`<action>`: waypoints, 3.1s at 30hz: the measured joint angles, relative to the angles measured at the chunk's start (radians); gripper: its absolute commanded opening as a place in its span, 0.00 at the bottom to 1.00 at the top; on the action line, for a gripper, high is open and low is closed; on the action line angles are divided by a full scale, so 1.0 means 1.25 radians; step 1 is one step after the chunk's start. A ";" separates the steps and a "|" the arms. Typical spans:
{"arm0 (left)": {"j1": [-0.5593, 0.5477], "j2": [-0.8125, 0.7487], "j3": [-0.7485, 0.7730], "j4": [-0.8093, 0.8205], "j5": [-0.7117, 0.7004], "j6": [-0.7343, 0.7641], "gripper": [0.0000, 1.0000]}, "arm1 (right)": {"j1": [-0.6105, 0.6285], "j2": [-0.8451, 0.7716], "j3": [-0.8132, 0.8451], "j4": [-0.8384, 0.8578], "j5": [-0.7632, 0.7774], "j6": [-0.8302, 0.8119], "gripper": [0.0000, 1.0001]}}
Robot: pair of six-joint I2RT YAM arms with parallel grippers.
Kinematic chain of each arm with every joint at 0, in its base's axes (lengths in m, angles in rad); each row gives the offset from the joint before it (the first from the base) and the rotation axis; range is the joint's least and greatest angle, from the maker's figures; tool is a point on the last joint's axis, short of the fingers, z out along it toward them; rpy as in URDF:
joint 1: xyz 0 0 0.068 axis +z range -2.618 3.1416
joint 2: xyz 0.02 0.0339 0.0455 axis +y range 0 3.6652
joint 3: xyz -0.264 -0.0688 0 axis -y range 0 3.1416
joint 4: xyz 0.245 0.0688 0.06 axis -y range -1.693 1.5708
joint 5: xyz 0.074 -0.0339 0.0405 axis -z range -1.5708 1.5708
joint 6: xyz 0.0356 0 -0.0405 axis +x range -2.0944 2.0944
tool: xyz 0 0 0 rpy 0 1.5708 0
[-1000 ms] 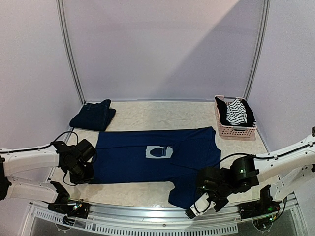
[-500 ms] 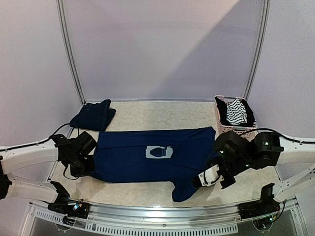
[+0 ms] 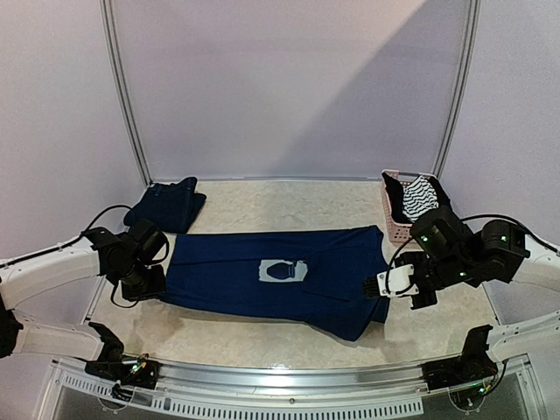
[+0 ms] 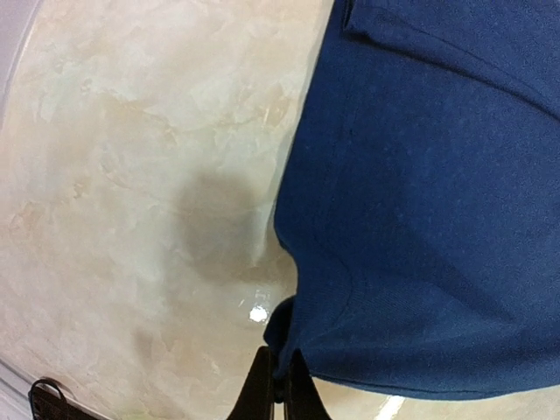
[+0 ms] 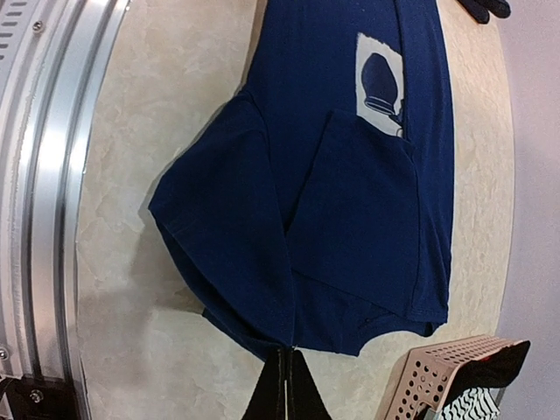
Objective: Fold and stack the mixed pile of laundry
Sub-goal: Pick up the 1/3-folded T-shirt from the center of the board, then fold the 1/3-folded T-shirt at the center of the board.
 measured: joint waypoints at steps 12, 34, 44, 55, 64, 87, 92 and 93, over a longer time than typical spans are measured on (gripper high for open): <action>0.041 0.071 0.053 0.042 -0.012 0.062 0.00 | -0.124 -0.006 0.000 0.079 0.049 -0.005 0.00; 0.094 0.241 0.132 0.163 -0.006 0.145 0.00 | -0.295 0.156 0.057 0.331 0.138 0.031 0.00; 0.118 0.316 0.189 0.203 0.003 0.167 0.00 | -0.318 0.262 0.095 0.402 0.153 0.036 0.00; 0.141 0.373 0.213 0.222 0.019 0.180 0.00 | -0.369 0.358 0.137 0.444 0.155 0.050 0.00; 0.167 0.395 0.227 0.238 0.030 0.187 0.00 | -0.381 0.448 0.183 0.475 0.155 0.054 0.00; 0.182 0.417 0.247 0.238 0.039 0.184 0.00 | -0.396 0.514 0.221 0.505 0.157 0.060 0.00; 0.184 0.417 0.247 0.232 0.039 0.178 0.00 | -0.396 0.526 0.240 0.507 0.157 0.062 0.00; 0.185 0.417 0.247 0.232 0.039 0.176 0.00 | -0.396 0.529 0.245 0.508 0.157 0.062 0.00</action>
